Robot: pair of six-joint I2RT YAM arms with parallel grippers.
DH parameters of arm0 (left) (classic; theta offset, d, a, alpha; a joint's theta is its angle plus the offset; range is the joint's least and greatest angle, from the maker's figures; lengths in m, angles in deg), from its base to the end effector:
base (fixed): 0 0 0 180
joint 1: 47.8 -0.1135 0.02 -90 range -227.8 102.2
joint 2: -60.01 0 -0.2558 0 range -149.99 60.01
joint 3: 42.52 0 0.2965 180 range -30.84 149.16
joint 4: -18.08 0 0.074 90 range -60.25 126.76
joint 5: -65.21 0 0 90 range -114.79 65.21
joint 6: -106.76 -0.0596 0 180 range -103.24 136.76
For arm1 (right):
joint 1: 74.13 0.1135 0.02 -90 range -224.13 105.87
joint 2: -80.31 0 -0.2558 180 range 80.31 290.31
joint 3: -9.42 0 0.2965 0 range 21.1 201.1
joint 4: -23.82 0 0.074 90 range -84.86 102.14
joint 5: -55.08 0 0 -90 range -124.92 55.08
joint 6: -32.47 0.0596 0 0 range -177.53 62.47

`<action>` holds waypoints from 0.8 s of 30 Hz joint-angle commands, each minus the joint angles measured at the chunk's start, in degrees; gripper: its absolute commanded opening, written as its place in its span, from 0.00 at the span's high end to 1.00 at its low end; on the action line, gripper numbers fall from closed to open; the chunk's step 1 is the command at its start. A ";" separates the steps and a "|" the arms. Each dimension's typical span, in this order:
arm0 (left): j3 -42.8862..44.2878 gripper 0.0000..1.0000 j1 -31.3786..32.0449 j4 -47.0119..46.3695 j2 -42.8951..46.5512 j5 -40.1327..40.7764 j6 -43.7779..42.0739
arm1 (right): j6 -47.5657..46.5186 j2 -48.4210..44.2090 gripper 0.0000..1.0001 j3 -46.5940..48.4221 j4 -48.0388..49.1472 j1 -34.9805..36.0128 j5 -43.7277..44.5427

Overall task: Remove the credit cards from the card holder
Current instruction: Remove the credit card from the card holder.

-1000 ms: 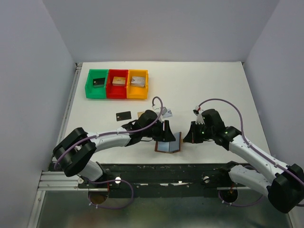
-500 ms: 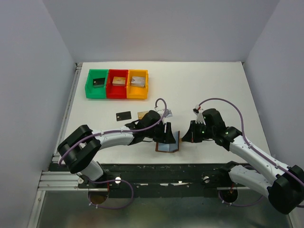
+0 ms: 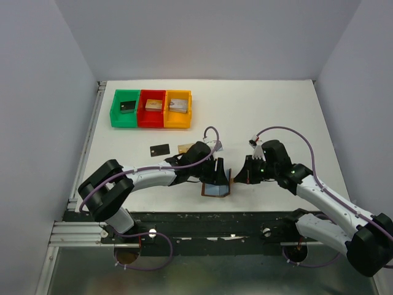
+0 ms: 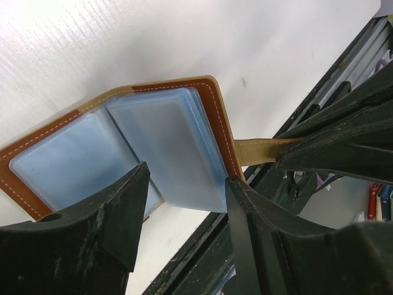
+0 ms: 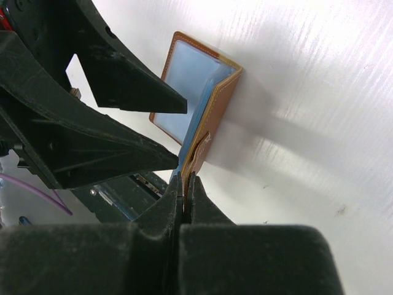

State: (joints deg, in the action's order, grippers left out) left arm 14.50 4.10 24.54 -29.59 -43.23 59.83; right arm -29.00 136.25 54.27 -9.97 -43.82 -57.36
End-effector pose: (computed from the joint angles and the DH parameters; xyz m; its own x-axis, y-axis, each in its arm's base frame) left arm 0.2131 -0.3024 0.1274 -0.8972 0.0944 -0.4313 0.3907 0.6249 -0.6759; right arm 0.2123 0.1504 0.1773 -0.8695 0.0030 -0.4939 -0.3240 0.7512 0.5751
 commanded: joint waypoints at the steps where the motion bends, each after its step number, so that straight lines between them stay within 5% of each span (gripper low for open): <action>1: 1.06 0.38 0.57 1.35 -1.01 1.74 -1.15 | 0.38 0.39 1.00 0.05 1.45 0.28 -1.38; 9: 0.71 0.43 0.57 1.78 -1.45 2.35 -1.32 | 0.21 0.75 1.00 0.05 1.54 0.28 -1.21; 24: 0.10 0.39 0.57 5.12 2.33 7.27 -1.94 | -1.38 0.75 1.00 -0.12 0.05 0.28 1.34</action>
State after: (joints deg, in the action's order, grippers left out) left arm 14.61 4.45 27.54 -29.79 -39.53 59.13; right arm -29.09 136.88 54.27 -9.88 -43.82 -57.27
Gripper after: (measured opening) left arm 0.616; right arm 0.025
